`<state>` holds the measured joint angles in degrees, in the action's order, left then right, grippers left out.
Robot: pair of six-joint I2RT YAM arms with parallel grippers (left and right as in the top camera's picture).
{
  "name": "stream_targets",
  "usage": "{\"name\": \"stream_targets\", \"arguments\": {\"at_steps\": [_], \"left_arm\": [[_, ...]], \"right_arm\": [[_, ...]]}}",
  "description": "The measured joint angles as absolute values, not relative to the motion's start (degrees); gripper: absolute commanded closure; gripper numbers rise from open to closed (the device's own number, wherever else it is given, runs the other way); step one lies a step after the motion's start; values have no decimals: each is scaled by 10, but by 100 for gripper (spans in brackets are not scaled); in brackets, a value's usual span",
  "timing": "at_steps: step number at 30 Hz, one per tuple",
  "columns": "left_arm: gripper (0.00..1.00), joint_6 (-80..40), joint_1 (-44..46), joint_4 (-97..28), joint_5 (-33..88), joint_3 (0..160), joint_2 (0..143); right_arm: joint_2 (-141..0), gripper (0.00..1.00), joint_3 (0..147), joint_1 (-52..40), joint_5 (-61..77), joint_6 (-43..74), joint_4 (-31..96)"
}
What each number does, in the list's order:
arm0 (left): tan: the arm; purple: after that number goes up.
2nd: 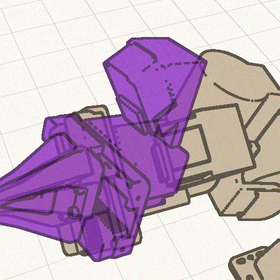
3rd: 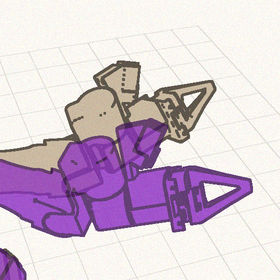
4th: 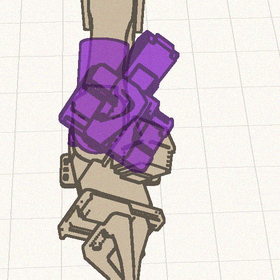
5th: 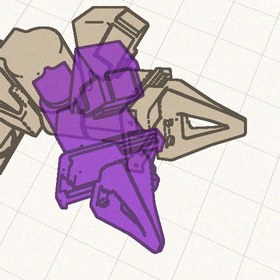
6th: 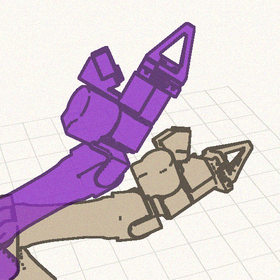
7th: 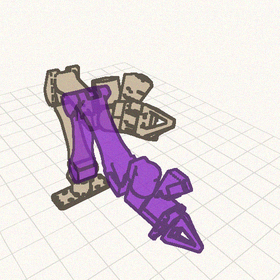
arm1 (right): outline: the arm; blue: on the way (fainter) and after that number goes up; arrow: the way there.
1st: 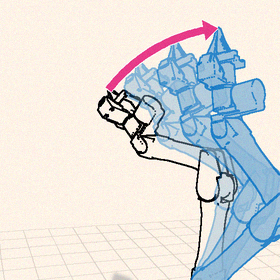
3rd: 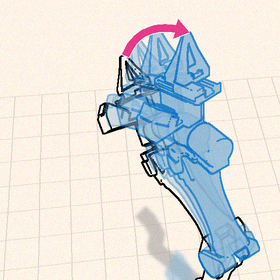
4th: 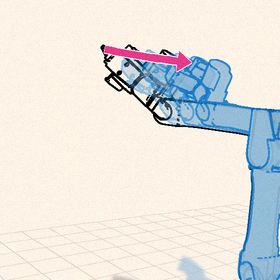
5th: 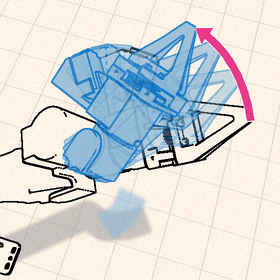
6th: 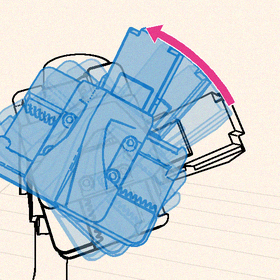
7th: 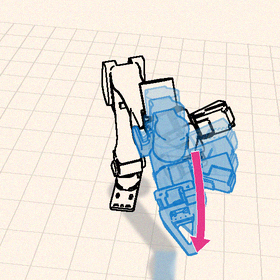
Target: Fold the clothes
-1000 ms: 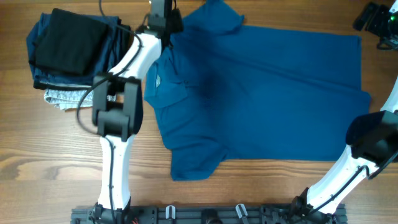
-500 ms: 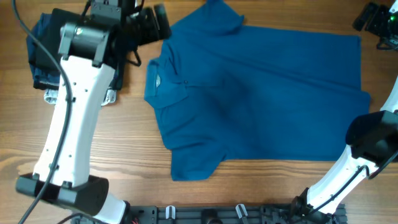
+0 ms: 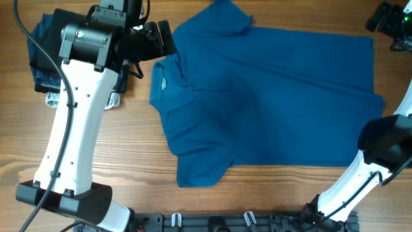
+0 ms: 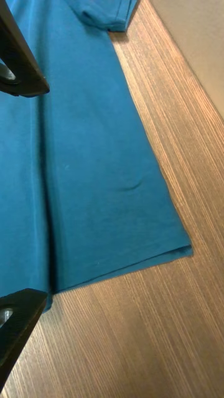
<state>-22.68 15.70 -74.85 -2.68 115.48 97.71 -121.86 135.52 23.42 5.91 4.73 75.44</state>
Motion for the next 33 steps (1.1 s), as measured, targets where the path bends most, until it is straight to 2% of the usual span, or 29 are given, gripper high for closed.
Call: {"name": "stream_targets", "arguments": {"at_steps": [30, 33], "left_arm": [[0, -227, 157, -748, -27, 1155, 977], [0, -227, 157, -703, -27, 1154, 977]], "right_arm": [[-1219, 1, 1355, 234, 59, 47, 754], [-1219, 1, 1355, 234, 59, 47, 754]]}}
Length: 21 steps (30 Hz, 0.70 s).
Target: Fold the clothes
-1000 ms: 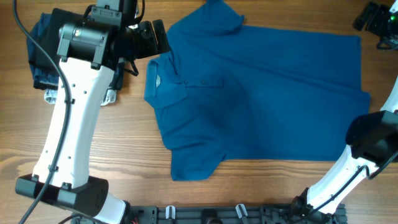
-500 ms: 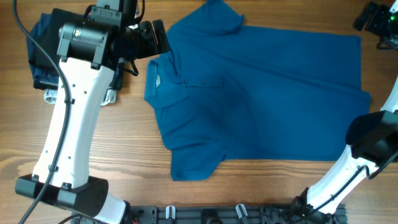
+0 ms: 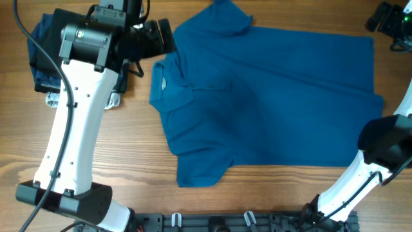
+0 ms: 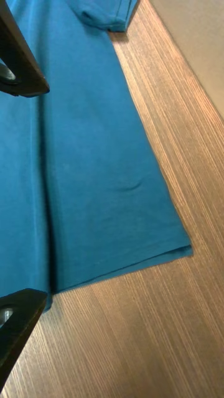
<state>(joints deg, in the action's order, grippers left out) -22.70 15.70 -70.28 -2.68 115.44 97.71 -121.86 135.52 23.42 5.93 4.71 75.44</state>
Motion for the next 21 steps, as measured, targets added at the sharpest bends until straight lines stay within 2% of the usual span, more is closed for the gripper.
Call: {"name": "stream_targets", "arguments": {"at_steps": [2, 6, 15, 21], "left_arm": [[0, -227, 157, -661, -26, 1155, 977], [0, -227, 157, -655, -25, 1155, 977], [0, -227, 157, -653, -25, 1155, 977], [0, -229, 157, -685, -25, 1155, 977]], "right_arm": [[-1219, 0, 1355, 234, 59, 47, 754], [-1219, 1, 1355, 234, 59, 47, 755], [-1219, 0, 1355, 242, 35, 74, 899], [-1199, 0, 1320, 349, 58, 131, 917]]}}
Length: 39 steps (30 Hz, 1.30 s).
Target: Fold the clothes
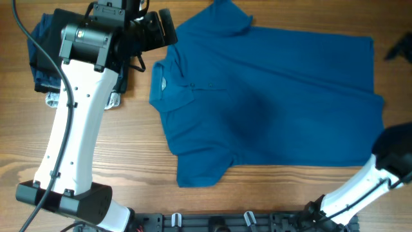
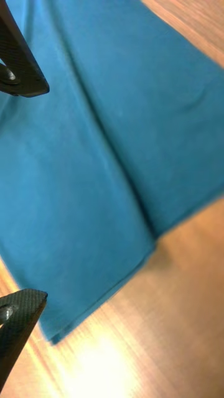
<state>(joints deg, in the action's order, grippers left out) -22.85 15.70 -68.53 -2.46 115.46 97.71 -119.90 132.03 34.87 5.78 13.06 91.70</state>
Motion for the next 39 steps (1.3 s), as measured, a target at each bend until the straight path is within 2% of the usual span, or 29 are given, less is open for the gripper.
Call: {"name": "stream_targets", "arguments": {"at_steps": [8, 12, 16, 22, 26, 34, 39], "left_arm": [[0, -236, 157, -720, -25, 1154, 989], [0, -251, 157, -720, -24, 1155, 1023], [0, -265, 157, -736, -23, 1154, 1063], [0, -269, 157, -755, -22, 1153, 1093], [0, -270, 157, -755, -22, 1153, 1093], [0, -270, 157, -755, -22, 1153, 1096], [0, -270, 157, -762, -22, 1153, 1099]], "right_arm": [[-1056, 0, 1124, 522, 57, 170, 915], [-1011, 3, 986, 569, 57, 204, 841], [-1006, 17, 855, 573, 58, 214, 751], [-1006, 18, 682, 560, 70, 219, 604], [-1006, 22, 630, 559, 71, 219, 523], [-1006, 27, 573, 559, 61, 236, 465], [-1000, 40, 547, 559, 48, 249, 431]]}}
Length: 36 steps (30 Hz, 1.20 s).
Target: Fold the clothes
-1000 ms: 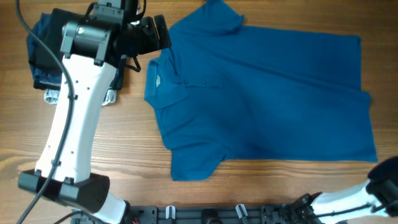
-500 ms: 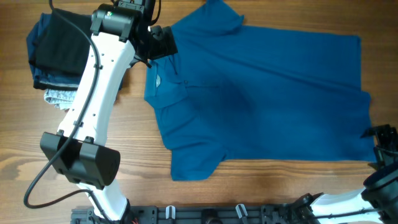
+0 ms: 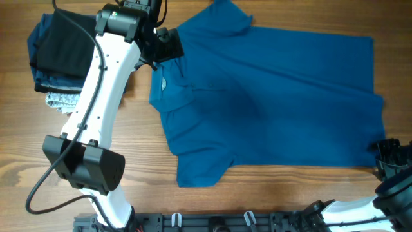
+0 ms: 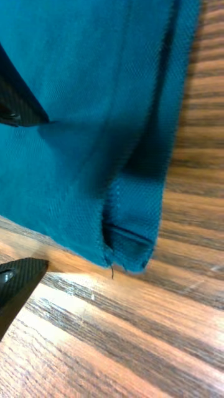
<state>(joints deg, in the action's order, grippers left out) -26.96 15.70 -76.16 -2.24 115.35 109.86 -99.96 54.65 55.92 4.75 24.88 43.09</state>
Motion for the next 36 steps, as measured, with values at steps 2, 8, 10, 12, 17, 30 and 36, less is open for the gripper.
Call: {"name": "stream_targets", "arguments": {"at_steps": [2, 8, 10, 12, 17, 30, 36], "left_arm": [[0, -270, 157, -770, -23, 1153, 1099], [0, -272, 157, -803, -7, 1153, 1099], [0, -272, 157, -818, -2, 1153, 1099], [0, -272, 157, -831, 0, 1153, 1099], [0, -272, 157, -884, 3, 1153, 1099], [7, -218, 247, -873, 105, 878, 1097], [8, -282, 303, -754, 116, 707, 948]], "right_arm": [[-996, 52, 542, 559, 43, 253, 423], [-996, 57, 539, 559, 36, 257, 413], [-996, 73, 539, 559, 36, 257, 413], [-996, 96, 538, 559, 38, 253, 406], [-996, 96, 537, 559, 49, 256, 400], [-996, 94, 537, 559, 51, 257, 398], [-996, 94, 537, 559, 55, 257, 397]]}}
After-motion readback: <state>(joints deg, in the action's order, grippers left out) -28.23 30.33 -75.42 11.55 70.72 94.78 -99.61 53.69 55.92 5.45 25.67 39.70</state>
